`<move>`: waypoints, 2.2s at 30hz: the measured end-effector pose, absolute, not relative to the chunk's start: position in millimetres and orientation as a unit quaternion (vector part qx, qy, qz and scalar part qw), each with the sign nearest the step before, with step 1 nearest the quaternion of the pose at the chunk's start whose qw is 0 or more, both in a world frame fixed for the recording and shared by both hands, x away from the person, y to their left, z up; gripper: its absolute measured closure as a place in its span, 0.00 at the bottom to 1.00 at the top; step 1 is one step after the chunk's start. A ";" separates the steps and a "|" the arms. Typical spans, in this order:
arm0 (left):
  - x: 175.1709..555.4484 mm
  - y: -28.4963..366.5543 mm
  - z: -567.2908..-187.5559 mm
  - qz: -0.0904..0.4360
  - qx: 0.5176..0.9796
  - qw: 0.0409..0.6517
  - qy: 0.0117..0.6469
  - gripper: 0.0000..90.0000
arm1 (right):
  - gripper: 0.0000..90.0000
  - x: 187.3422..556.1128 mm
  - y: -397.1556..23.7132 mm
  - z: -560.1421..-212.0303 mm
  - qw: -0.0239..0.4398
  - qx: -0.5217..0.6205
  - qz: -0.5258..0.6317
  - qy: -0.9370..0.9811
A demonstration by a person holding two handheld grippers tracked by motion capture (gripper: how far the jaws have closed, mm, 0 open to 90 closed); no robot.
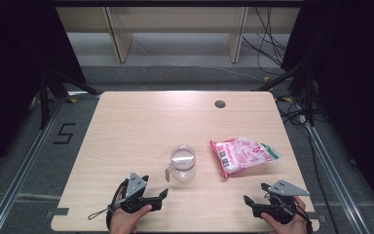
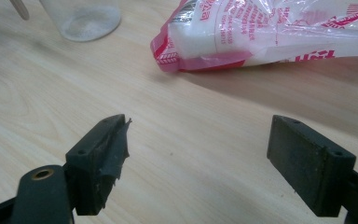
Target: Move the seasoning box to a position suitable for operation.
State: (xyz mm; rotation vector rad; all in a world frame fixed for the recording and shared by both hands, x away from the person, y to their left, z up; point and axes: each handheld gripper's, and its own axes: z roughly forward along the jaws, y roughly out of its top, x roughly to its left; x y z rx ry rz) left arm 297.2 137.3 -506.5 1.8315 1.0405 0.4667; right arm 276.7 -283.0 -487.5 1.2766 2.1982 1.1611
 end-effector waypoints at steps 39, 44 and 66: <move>315.8 113.5 -496.7 0.232 0.757 0.495 0.359 0.63 | 0.28 279.5 -292.1 -485.1 0.200 0.451 0.432 0.755; 321.2 114.6 -499.3 0.238 0.763 0.491 0.346 0.77 | 0.28 279.7 -291.6 -485.5 0.201 0.449 0.430 0.757; 352.9 120.4 -500.0 0.281 0.758 0.465 0.360 0.82 | 0.28 280.5 -290.9 -486.4 0.200 0.445 0.434 0.758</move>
